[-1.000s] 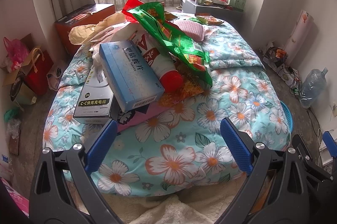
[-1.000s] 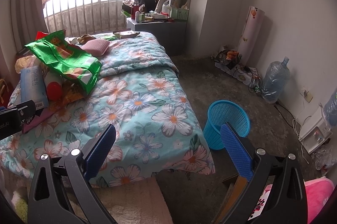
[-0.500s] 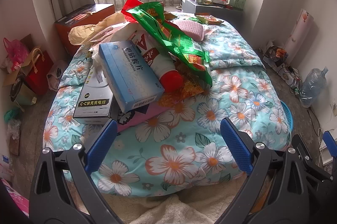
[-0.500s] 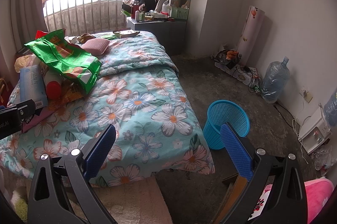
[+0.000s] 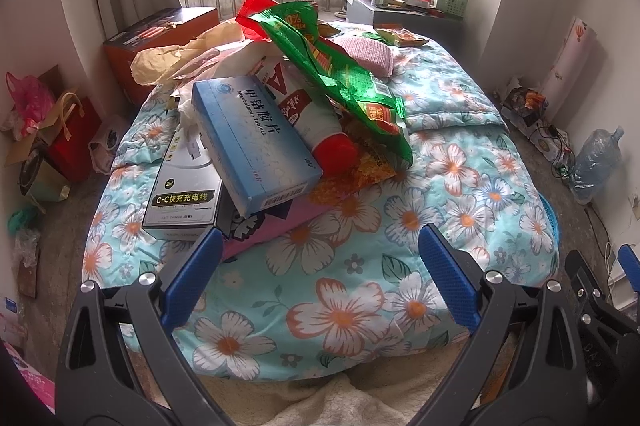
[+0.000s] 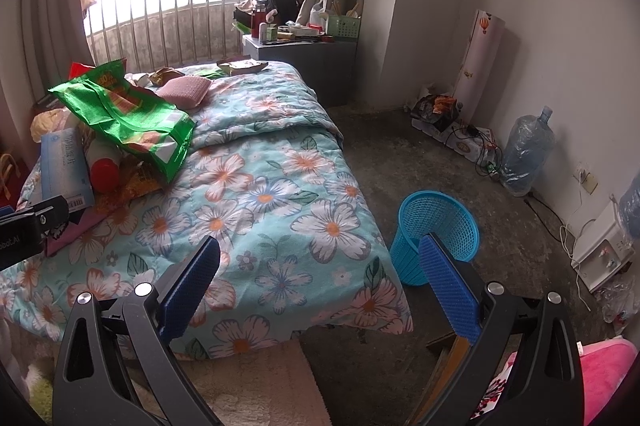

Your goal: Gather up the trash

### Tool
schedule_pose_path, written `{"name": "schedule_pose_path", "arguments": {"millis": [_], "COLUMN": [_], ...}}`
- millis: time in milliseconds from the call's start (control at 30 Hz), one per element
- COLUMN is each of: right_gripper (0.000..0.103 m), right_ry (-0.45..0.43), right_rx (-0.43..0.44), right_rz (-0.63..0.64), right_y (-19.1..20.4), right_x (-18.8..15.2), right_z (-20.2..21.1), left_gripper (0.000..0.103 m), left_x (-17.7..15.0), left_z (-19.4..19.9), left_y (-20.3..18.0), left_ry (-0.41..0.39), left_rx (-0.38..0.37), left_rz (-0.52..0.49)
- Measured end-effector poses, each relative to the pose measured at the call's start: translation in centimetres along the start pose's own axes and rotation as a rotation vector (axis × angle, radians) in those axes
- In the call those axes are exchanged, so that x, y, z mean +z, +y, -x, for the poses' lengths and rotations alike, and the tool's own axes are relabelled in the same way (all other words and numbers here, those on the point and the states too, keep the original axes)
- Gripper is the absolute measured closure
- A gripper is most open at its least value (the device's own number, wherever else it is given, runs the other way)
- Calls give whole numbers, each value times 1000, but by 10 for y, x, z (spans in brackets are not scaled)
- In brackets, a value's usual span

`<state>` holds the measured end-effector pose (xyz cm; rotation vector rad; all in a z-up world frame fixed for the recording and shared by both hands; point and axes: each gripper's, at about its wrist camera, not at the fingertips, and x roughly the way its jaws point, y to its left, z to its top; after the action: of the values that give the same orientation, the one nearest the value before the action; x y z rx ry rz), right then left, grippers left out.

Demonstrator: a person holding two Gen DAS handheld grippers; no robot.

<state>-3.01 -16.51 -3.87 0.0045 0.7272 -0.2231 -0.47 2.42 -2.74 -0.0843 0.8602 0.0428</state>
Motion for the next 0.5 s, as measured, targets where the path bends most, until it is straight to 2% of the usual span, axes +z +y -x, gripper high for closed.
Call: {"name": "schedule_pose_path", "arguments": {"millis": [133,333,500], "right_gripper": [6,6,6], "right_ry": [-19,-70,-36], "right_rx": [25,115,195], "right_rz": [15,12,-15], "right_y": [7,25,37], "right_x": [10,29,37], "right_z": [-7,-23,-47], "left_gripper": [9,9,9], "left_x": [7,26,51], "left_z": [1,9,5], "left_y": [24,71,117], "left_ry": [-56,-211,-286], "left_rx": [-12,-52,-67], "left_rz": [23,67,114]}}
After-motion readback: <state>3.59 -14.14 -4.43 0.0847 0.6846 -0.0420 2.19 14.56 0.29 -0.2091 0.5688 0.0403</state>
